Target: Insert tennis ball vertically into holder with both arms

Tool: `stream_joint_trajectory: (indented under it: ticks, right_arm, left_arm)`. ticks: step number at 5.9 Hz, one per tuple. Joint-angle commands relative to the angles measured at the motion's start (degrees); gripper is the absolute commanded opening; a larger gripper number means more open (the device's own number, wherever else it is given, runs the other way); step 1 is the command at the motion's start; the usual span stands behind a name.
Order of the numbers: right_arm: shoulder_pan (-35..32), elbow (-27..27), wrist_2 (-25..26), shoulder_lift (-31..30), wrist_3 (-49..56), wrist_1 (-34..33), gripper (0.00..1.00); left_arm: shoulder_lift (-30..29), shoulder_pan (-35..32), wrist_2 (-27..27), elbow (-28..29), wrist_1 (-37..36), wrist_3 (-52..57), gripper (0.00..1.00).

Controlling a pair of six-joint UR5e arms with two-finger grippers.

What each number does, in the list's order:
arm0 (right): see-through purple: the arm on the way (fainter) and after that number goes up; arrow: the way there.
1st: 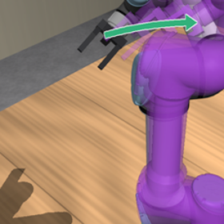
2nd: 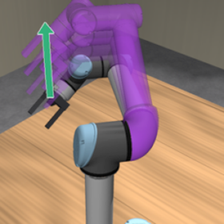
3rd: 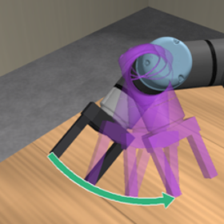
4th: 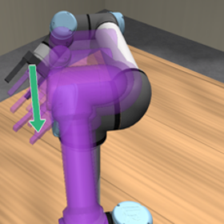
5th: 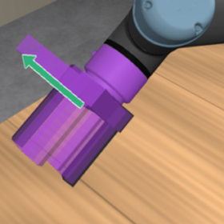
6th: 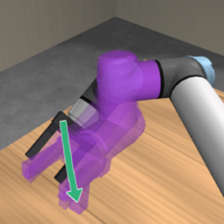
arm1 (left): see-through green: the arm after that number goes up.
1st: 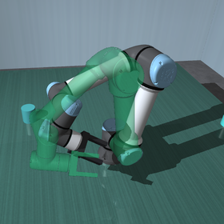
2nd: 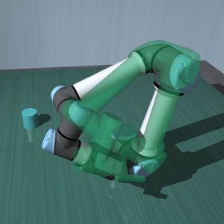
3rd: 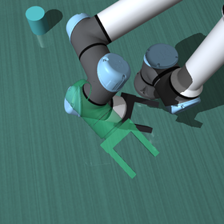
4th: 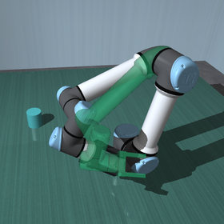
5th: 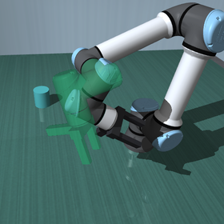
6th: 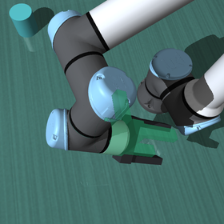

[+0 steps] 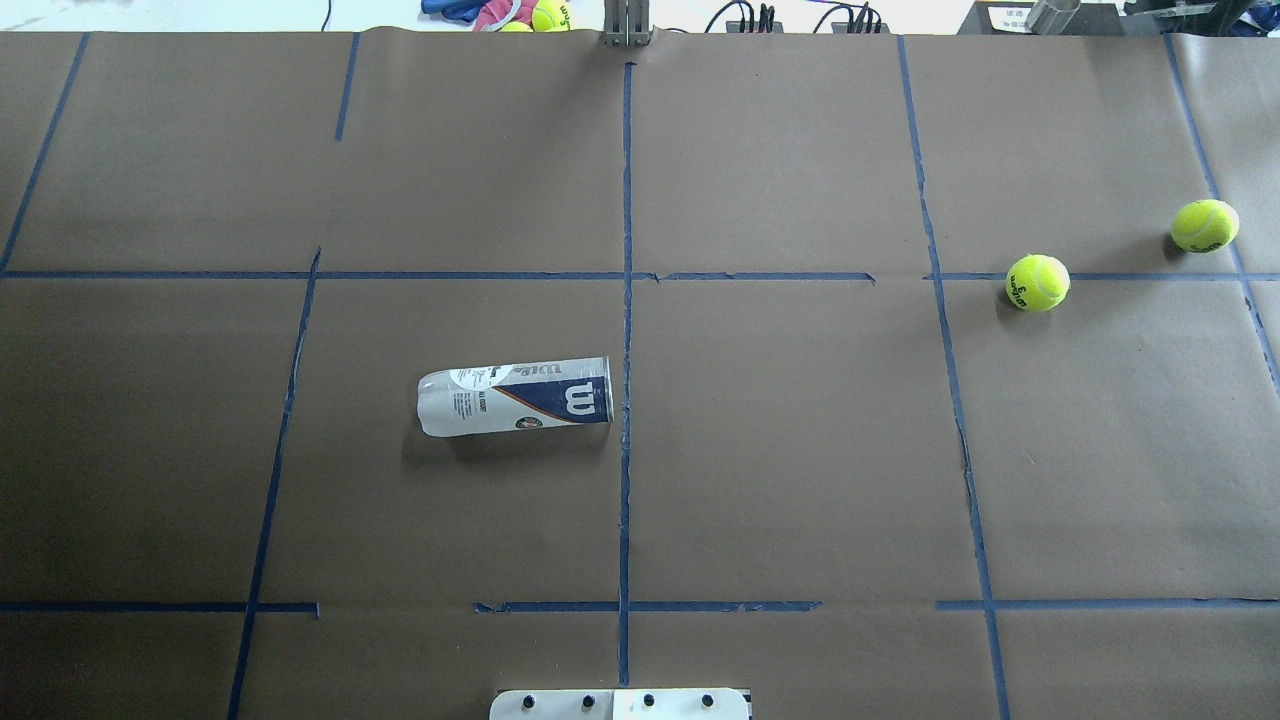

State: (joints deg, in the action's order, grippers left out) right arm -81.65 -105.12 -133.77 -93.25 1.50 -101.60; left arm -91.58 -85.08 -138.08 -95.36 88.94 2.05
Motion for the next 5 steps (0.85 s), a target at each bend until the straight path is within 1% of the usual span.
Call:
stream_joint_trajectory:
  ticks: [1,5]
  right_arm:
    - [0.0,0.0,0.0,0.0,0.0,0.0,1.00]
    - [-0.1,0.0,0.0,0.1,-0.1,0.0,1.00]
  left_arm:
    - [0.0,0.1,0.5,-0.8,0.3,0.1,1.00]
    - [0.4,0.1,-0.3,-0.3,0.4,-0.3,1.00]
